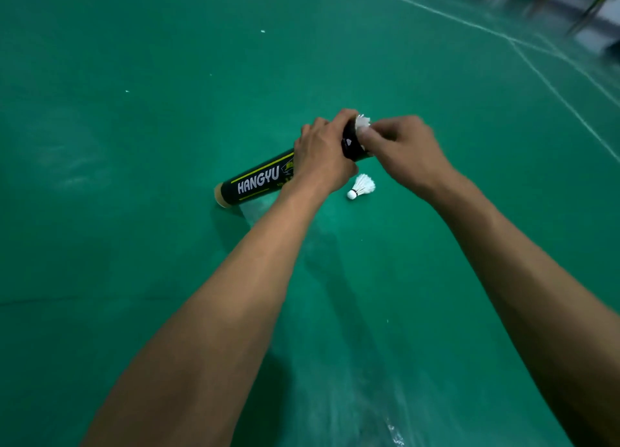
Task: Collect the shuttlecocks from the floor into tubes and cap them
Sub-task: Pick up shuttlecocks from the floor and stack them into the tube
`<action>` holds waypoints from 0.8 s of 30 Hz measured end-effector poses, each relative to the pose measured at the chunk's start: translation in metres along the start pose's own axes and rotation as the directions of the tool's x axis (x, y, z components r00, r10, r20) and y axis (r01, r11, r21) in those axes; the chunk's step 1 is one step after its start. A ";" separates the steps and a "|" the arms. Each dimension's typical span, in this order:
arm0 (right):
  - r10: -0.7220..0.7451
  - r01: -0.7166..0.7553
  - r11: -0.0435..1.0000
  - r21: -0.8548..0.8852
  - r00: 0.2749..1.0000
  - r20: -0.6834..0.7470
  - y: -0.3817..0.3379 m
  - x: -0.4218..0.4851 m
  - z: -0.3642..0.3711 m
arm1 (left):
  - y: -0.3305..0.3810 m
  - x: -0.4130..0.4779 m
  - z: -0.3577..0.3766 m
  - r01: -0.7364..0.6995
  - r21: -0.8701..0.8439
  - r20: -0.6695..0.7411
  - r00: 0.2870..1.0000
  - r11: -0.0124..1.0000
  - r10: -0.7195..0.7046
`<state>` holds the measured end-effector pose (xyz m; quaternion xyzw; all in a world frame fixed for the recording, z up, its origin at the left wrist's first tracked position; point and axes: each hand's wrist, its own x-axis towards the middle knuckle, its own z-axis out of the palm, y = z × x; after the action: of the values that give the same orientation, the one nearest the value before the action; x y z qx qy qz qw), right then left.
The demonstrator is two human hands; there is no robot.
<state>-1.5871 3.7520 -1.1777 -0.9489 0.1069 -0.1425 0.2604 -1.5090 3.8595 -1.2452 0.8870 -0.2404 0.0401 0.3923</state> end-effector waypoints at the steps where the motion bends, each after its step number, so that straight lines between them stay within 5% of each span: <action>1: 0.015 -0.014 1.000 -0.008 0.997 0.077 0.001 0.000 -0.001 | 0.004 0.001 0.003 -0.017 -0.010 0.001 1.000 1.000 0.017; 11: 0.301 -0.423 0.850 0.313 0.879 0.369 -0.033 0.006 0.020 | -0.011 0.007 -0.013 -0.035 0.073 0.084 0.996 0.997 0.029; 16: 0.279 -0.385 0.855 0.347 0.906 0.318 -0.044 0.013 0.033 | -0.005 0.008 -0.011 -0.067 -0.079 0.089 0.993 0.995 0.074; 20: 0.226 -0.410 0.831 0.375 0.866 0.446 -0.035 0.028 0.036 | -0.012 0.007 -0.014 -0.038 -0.019 0.062 0.997 0.999 0.039; 24: 0.127 -0.254 0.896 0.364 0.933 0.337 -0.031 0.040 0.052 | -0.031 0.013 -0.023 -0.063 0.059 0.056 0.997 0.996 0.060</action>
<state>-1.5290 3.7910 -1.1961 -0.8702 0.1275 0.0130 0.4757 -1.4805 3.8882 -1.2469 0.8915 -0.2767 0.0354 0.3569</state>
